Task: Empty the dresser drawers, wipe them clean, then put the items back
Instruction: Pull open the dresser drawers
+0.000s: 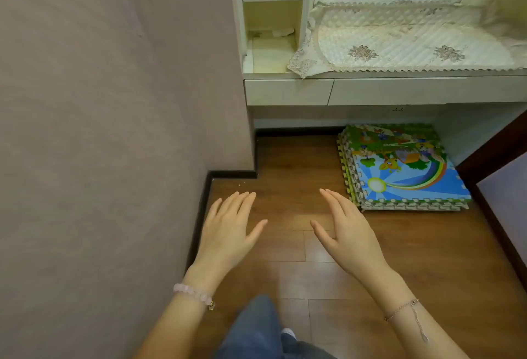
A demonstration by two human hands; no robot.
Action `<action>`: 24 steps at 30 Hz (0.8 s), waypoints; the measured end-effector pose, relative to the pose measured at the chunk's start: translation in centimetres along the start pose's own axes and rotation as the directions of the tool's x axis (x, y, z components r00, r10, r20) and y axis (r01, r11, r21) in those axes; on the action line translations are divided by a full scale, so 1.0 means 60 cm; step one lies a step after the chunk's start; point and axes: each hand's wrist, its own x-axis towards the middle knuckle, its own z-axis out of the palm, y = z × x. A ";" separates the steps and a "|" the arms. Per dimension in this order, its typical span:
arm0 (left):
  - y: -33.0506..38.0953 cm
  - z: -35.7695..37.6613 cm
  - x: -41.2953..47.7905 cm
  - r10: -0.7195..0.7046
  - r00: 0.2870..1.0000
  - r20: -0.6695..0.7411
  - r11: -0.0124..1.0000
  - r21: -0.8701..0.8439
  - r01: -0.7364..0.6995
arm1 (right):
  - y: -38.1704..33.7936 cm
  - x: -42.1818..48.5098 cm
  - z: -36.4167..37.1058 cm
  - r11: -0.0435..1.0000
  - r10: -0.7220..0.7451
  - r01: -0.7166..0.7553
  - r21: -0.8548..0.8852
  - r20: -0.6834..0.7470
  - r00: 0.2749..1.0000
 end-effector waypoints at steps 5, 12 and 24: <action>-0.012 0.015 0.078 0.001 1.000 -0.008 1.000 -0.005 -0.001 | 0.024 0.068 0.012 1.000 0.018 -0.018 0.010 0.012 1.000; -0.055 0.034 0.258 0.030 0.999 0.034 0.999 -0.015 -0.030 | 0.059 0.236 0.030 0.997 0.068 -0.068 -0.024 0.008 0.998; -0.132 0.012 0.547 0.094 0.994 0.059 0.996 -0.014 -0.093 | 0.077 0.502 0.023 0.986 0.163 -0.163 -0.031 -0.002 0.987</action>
